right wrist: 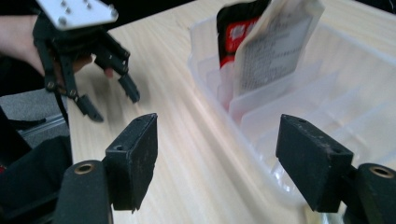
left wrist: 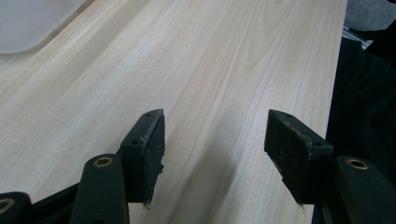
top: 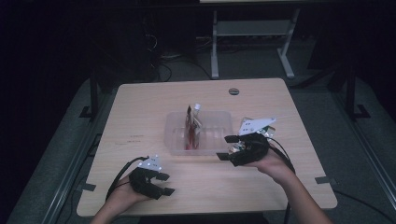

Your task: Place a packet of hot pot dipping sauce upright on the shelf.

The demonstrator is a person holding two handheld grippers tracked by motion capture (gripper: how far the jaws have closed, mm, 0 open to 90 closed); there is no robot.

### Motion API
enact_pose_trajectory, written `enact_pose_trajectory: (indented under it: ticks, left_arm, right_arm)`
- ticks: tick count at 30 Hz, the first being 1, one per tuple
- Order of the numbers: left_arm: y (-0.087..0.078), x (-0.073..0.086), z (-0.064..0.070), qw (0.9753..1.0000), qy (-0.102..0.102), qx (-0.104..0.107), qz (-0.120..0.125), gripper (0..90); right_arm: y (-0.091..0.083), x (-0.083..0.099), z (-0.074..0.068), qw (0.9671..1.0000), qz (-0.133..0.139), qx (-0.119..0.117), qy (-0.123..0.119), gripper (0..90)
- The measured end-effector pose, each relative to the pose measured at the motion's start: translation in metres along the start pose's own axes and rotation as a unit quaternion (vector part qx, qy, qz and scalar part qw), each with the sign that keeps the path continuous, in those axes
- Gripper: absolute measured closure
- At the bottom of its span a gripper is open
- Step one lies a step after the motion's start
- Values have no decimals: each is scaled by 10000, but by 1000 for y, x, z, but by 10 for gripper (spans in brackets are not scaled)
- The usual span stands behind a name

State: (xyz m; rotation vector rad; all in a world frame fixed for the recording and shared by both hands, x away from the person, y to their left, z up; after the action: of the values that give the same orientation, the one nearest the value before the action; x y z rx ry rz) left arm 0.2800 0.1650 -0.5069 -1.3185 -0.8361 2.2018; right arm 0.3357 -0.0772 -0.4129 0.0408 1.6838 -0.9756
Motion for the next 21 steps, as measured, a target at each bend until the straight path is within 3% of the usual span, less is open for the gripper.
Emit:
enact_pose_trajectory:
  ticks: [4,8,14,18,19,21]
  left_arm:
    - [0,1,1,10000,-51,23,16,379]
    - [0,0,0,10000,-24,-8,13,378]
    - [0,1,0,10000,-35,-16,22,378]
    - [-1,2,-1,10000,-1,-20,-14,378]
    - [-1,2,-1,10000,-2,-19,-13,378]
    - [-1,2,-1,10000,9,-23,-12,377]
  right_arm:
    - [-10,17,-1,9999,-69,92,-1,293]
    - [-21,33,2,9997,-125,153,144,303]
    - [-32,53,17,9985,-222,375,324,330]
    - [-32,62,35,9969,-300,577,446,432]
    - [-31,65,41,9964,-333,616,475,516]
    - [-28,69,50,9955,-384,722,471,572]
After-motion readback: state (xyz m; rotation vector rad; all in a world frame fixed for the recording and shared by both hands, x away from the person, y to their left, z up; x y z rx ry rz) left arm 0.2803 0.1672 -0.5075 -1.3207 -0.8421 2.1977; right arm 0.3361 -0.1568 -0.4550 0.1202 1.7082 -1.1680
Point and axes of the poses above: each handheld gripper's, and its own axes: y roughly forward along the jaws, x roughly out of its underside, z roughly to its right, the point moved 8 cm from there along y, roughly forward along the jaws, and after that the axes turned 12 degrees about x, right-handed, at the moved point
